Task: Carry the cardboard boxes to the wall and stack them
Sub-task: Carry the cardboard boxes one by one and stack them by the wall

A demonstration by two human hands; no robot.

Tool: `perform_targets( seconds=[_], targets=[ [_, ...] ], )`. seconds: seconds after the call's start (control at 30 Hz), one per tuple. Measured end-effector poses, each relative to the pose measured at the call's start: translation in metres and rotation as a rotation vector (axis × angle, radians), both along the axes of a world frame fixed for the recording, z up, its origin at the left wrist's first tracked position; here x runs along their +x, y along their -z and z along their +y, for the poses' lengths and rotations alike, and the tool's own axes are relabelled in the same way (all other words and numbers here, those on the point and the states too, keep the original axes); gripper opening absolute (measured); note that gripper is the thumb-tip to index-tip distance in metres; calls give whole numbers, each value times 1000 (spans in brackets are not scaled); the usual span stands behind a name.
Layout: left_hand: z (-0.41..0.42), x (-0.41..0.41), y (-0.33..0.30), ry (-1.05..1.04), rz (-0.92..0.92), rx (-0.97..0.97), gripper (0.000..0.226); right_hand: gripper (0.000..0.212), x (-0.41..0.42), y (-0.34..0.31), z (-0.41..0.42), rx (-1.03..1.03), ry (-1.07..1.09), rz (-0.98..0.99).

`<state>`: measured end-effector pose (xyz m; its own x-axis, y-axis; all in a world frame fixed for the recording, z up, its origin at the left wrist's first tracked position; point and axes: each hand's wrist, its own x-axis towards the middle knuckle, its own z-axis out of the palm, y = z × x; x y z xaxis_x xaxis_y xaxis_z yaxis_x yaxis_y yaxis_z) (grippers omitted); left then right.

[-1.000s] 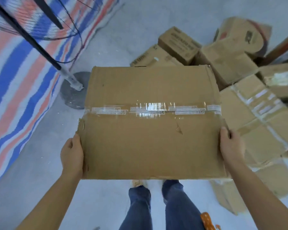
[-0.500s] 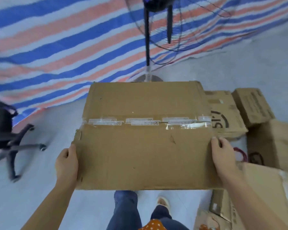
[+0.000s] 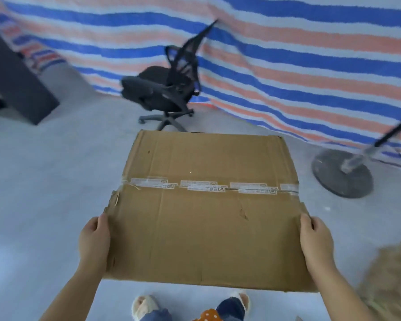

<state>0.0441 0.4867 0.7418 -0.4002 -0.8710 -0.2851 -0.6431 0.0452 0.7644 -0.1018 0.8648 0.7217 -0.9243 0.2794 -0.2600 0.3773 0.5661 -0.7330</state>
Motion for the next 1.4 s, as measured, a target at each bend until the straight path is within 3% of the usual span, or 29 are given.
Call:
perform_targets(
  seconds=[0.4,0.73,1.0,1.4],
  targets=[
    [-196,266,-16,-531,70,-49,28,39,98,-18,-323,-47,-502,47],
    [-246,436,-10,-1016,159,-12,33,36,178,-41,-543,-51,-979,116],
    [-291,507,1,-1280,185,-20,34,35,240,-34,-691,-72,-1238,92],
    [-454,560,20,-1477,121,-45,31,34,307,-14,-940,-17,-1425,60]
  ],
)
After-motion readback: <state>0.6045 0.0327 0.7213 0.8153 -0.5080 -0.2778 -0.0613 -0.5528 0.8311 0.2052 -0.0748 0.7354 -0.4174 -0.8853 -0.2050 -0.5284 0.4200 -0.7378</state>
